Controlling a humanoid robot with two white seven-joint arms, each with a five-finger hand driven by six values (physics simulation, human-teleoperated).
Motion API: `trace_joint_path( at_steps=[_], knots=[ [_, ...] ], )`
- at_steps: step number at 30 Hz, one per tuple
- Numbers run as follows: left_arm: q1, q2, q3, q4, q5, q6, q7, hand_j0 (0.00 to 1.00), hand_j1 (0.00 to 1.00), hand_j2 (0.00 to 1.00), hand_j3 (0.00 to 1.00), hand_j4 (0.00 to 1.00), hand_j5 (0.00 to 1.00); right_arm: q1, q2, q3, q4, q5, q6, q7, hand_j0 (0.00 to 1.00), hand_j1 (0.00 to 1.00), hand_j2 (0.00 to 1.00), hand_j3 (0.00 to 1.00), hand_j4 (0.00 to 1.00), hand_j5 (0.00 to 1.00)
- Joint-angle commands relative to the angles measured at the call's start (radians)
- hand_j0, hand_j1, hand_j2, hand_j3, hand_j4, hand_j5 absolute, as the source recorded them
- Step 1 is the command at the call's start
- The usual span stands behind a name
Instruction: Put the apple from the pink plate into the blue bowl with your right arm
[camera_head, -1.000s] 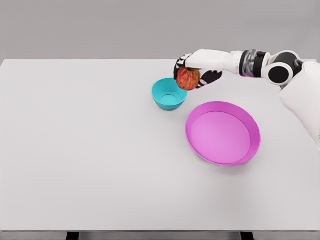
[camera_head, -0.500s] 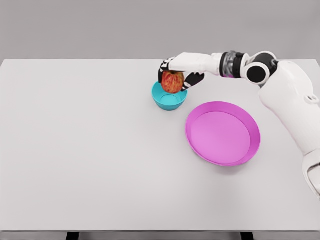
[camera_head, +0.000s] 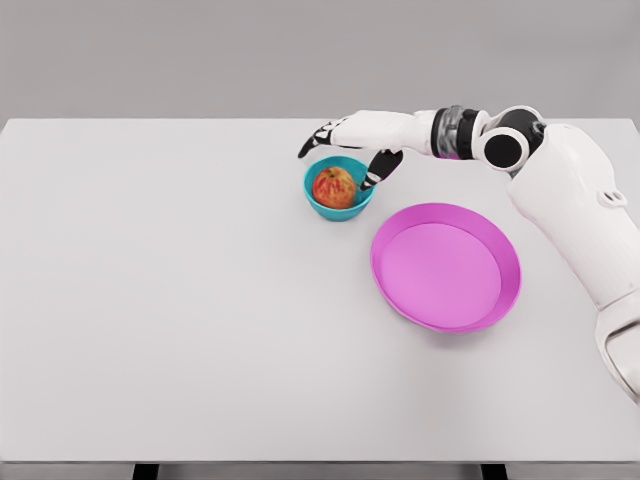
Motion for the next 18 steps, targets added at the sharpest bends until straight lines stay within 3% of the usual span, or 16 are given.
trace_joint_path(
  at_steps=[1, 6, 8, 10, 12, 16, 18],
  knots=[
    [0.0, 0.0, 0.0, 0.0, 0.0, -0.001, 0.0, 1.0, 1.0, 1.0, 1.0, 1.0, 1.0, 0.0, 0.0, -0.002, -0.002, -0.006, 0.003, 0.0, 1.0, 1.0, 1.0, 1.0, 1.0, 1.0],
    [0.0, 0.0, 0.0, 0.0, 0.0, -0.001, 0.0, 1.0, 1.0, 1.0, 1.0, 1.0, 1.0, -0.029, -0.013, -0.011, -0.048, -0.011, 0.003, 0.0, 1.0, 1.0, 1.0, 1.0, 1.0, 1.0],
    [0.0, 0.0, 0.0, 0.0, -0.001, -0.001, 0.0, 1.0, 1.0, 1.0, 1.0, 1.0, 1.0, -0.028, -0.078, -0.021, -0.137, -0.016, 0.003, 0.0, 1.0, 1.0, 1.0, 1.0, 1.0, 1.0],
    [0.0, 0.0, 0.0, 0.0, 0.0, -0.001, 0.0, 1.0, 1.0, 1.0, 1.0, 1.0, 1.0, -0.011, -0.142, -0.097, -0.241, -0.019, 0.003, 0.0, 1.0, 1.0, 1.0, 1.0, 1.0, 1.0],
    [0.0, 0.0, 0.0, 0.0, 0.0, -0.001, 0.0, 1.0, 1.0, 1.0, 1.0, 1.0, 1.0, 0.052, -0.234, -0.195, -0.321, -0.032, 0.003, 0.0, 1.0, 1.0, 1.0, 1.0, 1.0, 1.0],
    [0.0, 0.0, 0.0, 0.0, -0.001, 0.001, 0.0, 1.0, 1.0, 1.0, 1.0, 1.0, 1.0, 0.17, -0.386, -0.299, -0.326, -0.1, 0.003, 0.0, 1.0, 1.0, 1.0, 1.0, 1.0, 1.0],
    [0.0, 0.0, 0.0, 0.0, 0.0, -0.001, 0.0, 1.0, 1.0, 1.0, 1.0, 1.0, 1.0, 0.267, -0.402, -0.419, -0.321, -0.128, 0.003, 0.0, 1.0, 1.0, 1.0, 1.0, 1.0, 1.0]
  ],
)
